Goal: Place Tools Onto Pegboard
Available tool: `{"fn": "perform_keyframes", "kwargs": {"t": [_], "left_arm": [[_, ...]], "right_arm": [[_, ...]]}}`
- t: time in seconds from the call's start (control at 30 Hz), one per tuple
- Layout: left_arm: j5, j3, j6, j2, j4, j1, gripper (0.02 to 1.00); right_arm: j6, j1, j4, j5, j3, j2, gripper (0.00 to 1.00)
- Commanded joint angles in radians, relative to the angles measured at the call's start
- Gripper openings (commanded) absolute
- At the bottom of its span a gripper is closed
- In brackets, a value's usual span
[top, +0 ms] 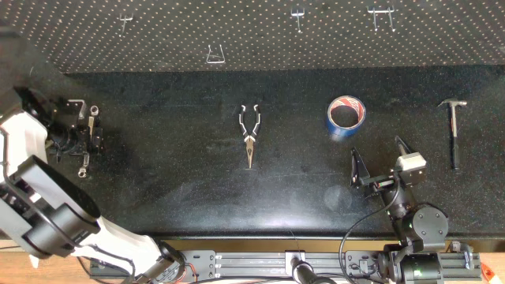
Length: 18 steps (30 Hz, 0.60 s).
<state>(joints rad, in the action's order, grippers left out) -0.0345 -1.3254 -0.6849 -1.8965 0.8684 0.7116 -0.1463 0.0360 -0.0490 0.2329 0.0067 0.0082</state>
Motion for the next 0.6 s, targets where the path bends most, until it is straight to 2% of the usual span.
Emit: {"fn": "perform_keyframes", "kwargs": {"t": [0.03,0.13,0.37,0.6], "left_arm": [[0.023,-0.078,-0.026,-0.076,-0.019,0.001,0.993],[0.022,-0.118,0.009,-0.113,-0.019,0.001,0.996],[-0.076,-0.129,0.074,-0.136,-0.02,0.001,0.993],[-0.083,-0.129,0.087,-0.166,-0.024,-0.001,0.993]], "right_arm": [[-0.014,0.007,-0.006,-0.013,-0.003,-0.007,0.985],[-0.014,0.007,-0.006,-0.013,-0.003,-0.007,0.985],[-0.014,0.007,-0.006,-0.013,-0.003,-0.007,0.985],[-0.014,0.007,-0.006,-0.013,-0.003,-0.007,0.985]]}}
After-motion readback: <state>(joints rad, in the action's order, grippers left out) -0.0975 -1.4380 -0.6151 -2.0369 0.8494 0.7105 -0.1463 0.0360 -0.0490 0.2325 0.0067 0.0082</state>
